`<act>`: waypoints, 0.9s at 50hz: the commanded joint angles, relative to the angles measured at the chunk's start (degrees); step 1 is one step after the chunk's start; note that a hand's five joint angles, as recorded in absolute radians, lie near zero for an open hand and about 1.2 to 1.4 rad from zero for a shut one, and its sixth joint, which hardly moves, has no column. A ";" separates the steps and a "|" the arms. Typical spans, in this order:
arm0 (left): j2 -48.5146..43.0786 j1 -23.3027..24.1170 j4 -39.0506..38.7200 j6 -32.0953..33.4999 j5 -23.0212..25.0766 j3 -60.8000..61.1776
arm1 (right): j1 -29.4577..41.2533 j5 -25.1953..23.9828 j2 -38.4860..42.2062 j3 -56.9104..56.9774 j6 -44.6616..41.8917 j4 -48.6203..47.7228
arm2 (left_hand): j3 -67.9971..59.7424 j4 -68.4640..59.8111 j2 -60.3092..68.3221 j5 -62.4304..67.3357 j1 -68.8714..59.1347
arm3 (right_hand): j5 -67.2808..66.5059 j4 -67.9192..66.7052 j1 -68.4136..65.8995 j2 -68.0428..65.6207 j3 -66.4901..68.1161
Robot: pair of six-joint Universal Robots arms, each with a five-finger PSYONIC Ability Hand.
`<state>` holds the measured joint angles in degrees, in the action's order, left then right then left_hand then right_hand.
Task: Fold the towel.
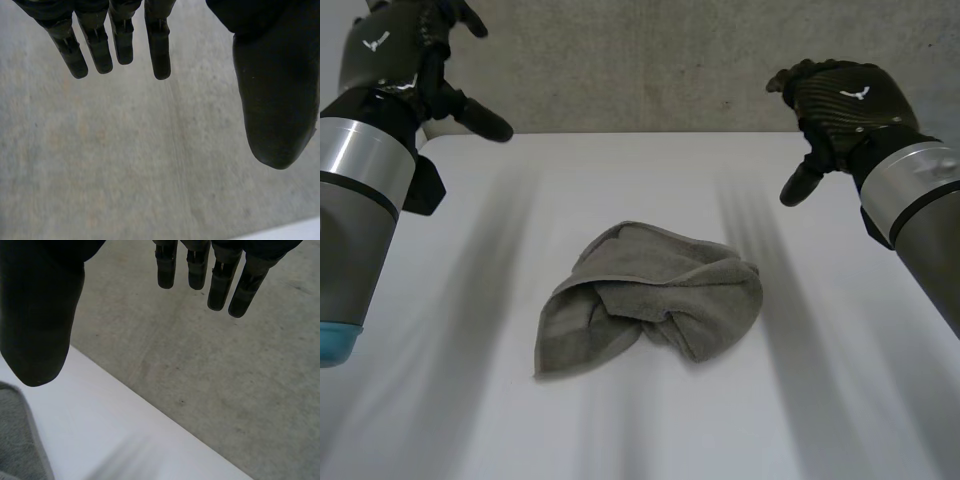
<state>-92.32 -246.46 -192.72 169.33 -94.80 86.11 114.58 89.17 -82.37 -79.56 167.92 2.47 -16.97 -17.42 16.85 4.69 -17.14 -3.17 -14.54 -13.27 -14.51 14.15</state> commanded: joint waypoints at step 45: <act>-26.05 5.20 17.81 10.56 0.14 -8.67 | 1.61 -10.33 19.52 2.04 -17.98 7.02 | 2.39 2.83 -2.26 -0.10 2.56 | -1.79 -0.42 -1.69 -0.45 0.81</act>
<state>-111.54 -242.79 -175.06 173.77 -94.62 77.98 114.41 79.25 -68.48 -78.00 150.86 9.79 -16.97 -17.41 16.39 4.49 -16.65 -3.38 -14.64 -13.70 -14.64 14.26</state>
